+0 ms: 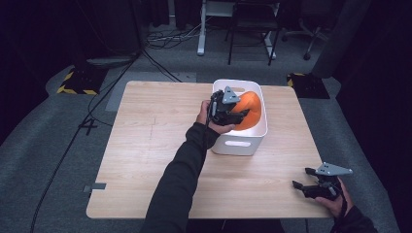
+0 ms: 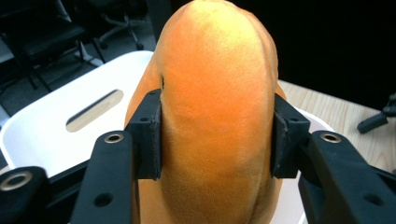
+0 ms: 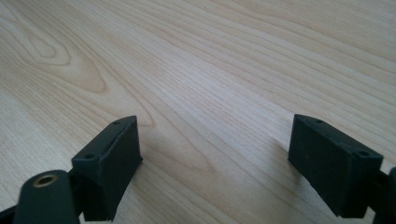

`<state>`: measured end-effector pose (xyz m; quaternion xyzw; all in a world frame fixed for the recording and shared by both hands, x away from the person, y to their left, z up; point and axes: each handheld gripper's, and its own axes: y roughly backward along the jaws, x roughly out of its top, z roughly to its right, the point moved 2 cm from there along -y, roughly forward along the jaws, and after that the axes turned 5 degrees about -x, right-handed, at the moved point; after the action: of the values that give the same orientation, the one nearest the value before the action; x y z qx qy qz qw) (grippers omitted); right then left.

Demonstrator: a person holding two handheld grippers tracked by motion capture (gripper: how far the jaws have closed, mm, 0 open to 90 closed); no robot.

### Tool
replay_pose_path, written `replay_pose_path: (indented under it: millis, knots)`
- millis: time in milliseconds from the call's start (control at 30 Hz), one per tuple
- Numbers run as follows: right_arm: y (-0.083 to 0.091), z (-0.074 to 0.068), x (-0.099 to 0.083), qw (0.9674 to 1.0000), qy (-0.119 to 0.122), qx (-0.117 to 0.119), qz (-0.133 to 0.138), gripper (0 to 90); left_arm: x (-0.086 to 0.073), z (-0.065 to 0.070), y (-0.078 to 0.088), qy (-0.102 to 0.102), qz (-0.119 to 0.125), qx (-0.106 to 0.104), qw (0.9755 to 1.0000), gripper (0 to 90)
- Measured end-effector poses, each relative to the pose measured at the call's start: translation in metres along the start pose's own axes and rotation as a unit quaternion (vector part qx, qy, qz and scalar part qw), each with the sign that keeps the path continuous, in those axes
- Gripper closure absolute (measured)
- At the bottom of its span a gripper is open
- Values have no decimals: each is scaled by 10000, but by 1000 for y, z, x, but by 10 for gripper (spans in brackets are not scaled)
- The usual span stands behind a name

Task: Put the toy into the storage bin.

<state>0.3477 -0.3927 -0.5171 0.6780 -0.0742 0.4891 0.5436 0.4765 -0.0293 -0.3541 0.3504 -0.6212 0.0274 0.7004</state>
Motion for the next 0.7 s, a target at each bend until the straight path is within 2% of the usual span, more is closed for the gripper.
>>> replay_pose_path:
  millis: [33, 67, 100, 300, 500, 567, 600, 633, 700]
  knots:
    - [0, 0, 0, 10000, -3, 6, 0, 168, 0, 0, -1, 0, -35, 2, 10000, 478]
    - [0, 0, 0, 10000, 16, 11, -14, 168, -1, 1, -3, 86, -8, -30, 10000, 477]
    - [0, 0, 0, 10000, 15, 12, -14, 168, -1, 1, -3, 28, -83, -26, 10000, 476]
    - [0, 0, 0, 10000, 15, 12, -15, 168, -1, 3, -9, 46, -216, -42, 9997, 468]
    - [0, 0, 0, 10000, 16, 11, -15, 168, -3, 1, -10, -5, -497, -60, 9987, 459]
    - [0, 0, 0, 10000, 16, 11, -15, 168, -3, 1, -11, 38, -512, -25, 9987, 458]
    - [0, 0, 0, 10000, 16, 12, -15, 169, -3, 0, -10, -18, -600, -35, 9982, 457]
    - [0, 0, 0, 10000, 20, 12, -13, 168, -4, 1, -11, 41, -592, -70, 9982, 456]
    - [0, 0, 0, 10000, 9, 15, -18, 168, -4, 0, -10, -118, -764, -65, 9970, 453]
